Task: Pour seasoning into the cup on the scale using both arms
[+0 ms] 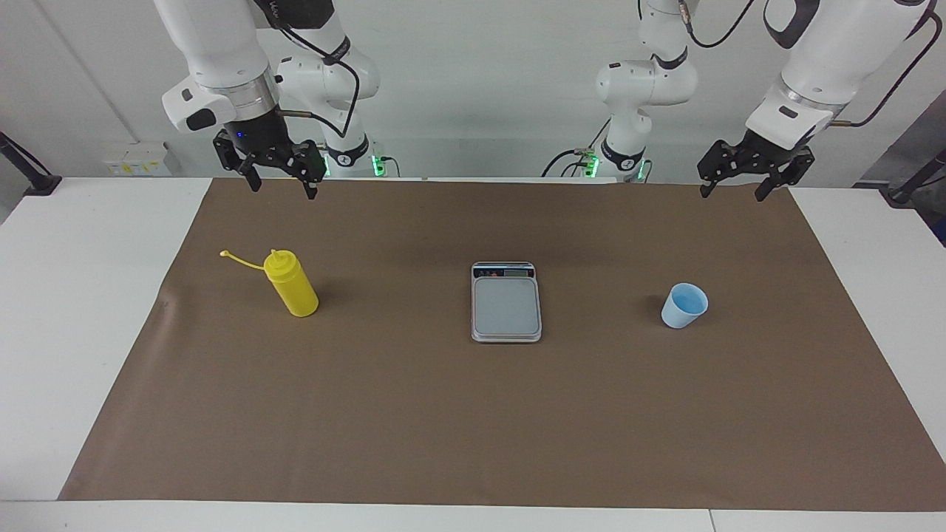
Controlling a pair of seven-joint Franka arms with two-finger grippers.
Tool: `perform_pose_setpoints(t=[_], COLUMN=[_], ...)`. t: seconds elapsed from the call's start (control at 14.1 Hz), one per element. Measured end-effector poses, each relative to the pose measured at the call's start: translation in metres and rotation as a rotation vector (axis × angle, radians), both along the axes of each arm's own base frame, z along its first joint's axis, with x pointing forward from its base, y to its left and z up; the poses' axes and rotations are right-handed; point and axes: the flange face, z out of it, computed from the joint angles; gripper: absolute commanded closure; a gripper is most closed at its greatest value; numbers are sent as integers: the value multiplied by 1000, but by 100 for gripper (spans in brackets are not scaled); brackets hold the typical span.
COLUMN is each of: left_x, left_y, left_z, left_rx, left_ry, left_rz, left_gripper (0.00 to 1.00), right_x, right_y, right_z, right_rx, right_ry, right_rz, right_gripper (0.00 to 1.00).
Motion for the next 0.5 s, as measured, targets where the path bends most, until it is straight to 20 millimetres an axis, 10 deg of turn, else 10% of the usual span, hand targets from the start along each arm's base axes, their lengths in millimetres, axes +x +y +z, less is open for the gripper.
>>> perform_pose_setpoints(t=[0.5], left_x=[4], left_y=[15], left_z=[-48], left_rx=[-3], left_ry=[-45], left_rz=[34], left_gripper=[0], right_x=[0], right_y=[0], right_z=[0], right_rx=[0], right_ry=[0], right_rz=[0], right_gripper=[0])
